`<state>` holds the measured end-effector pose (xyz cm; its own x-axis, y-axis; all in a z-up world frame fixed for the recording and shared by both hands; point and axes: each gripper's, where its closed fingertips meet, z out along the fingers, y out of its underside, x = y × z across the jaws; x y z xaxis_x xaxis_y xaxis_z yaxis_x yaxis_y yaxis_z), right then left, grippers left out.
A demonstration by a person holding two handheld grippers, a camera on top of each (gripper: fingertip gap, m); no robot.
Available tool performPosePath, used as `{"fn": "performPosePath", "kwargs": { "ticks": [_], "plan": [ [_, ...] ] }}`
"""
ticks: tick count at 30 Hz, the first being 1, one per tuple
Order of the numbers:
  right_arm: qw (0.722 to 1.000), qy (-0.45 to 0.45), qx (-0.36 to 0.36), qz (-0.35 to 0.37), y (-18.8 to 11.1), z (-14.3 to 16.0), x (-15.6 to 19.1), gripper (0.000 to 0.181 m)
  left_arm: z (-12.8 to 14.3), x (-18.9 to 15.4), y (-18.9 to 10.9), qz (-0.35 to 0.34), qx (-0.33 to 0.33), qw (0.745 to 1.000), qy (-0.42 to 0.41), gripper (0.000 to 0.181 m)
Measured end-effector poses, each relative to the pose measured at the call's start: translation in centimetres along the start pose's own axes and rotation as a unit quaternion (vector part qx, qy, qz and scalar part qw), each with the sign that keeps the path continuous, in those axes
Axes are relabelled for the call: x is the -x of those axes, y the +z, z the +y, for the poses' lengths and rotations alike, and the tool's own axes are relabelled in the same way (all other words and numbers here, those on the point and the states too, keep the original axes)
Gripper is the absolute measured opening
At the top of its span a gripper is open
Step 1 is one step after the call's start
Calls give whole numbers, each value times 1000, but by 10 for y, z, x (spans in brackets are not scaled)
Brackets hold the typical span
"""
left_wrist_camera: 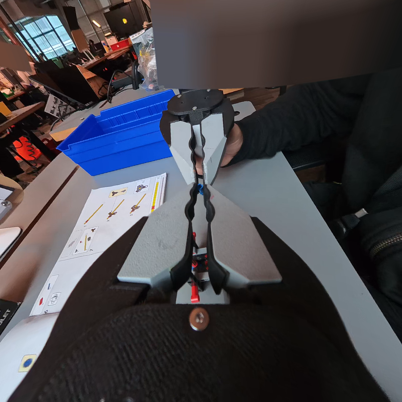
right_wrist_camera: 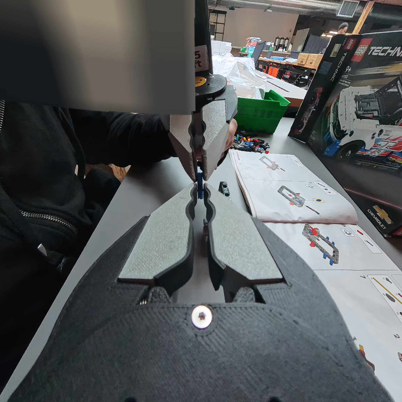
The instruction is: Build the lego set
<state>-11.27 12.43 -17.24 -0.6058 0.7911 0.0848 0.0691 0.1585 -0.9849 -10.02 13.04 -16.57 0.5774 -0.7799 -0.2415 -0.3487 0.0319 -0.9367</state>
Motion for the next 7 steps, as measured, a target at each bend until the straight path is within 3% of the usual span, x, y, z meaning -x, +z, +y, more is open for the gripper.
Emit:
{"fn": "performPosePath", "kwargs": {
  "ticks": [7],
  "plan": [
    [999, -29, 18, 32, 2, 2, -4, 10, -8, 1, 2, -26, -20, 999, 22, 3]
  ]
}}
